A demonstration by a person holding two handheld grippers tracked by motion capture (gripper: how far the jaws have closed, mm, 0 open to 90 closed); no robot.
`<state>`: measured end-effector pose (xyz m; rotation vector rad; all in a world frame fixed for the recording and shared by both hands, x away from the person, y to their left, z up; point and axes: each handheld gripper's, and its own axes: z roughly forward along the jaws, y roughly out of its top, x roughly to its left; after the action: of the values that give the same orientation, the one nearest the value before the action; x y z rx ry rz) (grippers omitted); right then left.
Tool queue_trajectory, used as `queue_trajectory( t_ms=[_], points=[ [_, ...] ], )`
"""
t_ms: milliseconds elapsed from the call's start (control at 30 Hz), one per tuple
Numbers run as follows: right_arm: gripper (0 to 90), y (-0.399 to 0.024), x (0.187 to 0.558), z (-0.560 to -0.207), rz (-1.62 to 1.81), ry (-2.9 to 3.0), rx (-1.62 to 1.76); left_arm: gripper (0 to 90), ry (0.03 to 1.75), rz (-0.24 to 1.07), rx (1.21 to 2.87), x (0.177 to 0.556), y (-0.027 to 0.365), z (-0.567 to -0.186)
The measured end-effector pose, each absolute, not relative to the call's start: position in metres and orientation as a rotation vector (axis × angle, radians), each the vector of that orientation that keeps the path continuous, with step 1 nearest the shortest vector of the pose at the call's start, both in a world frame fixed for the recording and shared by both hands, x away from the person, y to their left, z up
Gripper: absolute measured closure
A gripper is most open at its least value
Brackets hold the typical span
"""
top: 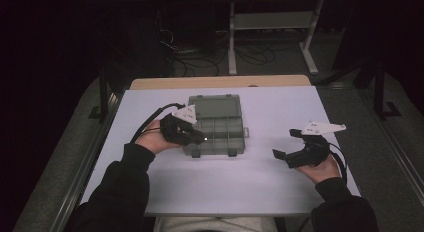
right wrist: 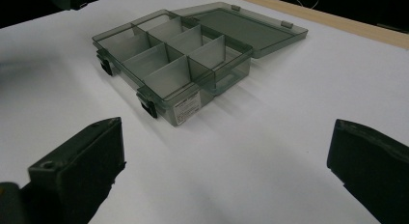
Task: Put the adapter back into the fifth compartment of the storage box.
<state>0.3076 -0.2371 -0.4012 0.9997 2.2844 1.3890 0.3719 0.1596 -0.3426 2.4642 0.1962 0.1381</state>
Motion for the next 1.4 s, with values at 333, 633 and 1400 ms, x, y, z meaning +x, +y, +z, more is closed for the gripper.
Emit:
queue_trajectory(
  t_ms=[333,633,1400],
  points=[
    [0.0,-0.237,0.308,-0.402,1.386,2.290,1.000,76.5,0.254,0.145,2.443,0.381,0.171,-0.343],
    [0.0,-0.237,0.308,-0.402,1.387,2.293,0.998,76.6,0.289,0.153,2.439,0.387,0.176,-0.344],
    [0.0,-0.236,0.308,-0.403,1.383,2.303,1.000,76.5,0.373,0.149,2.486,0.403,0.184,-0.362]
  ],
)
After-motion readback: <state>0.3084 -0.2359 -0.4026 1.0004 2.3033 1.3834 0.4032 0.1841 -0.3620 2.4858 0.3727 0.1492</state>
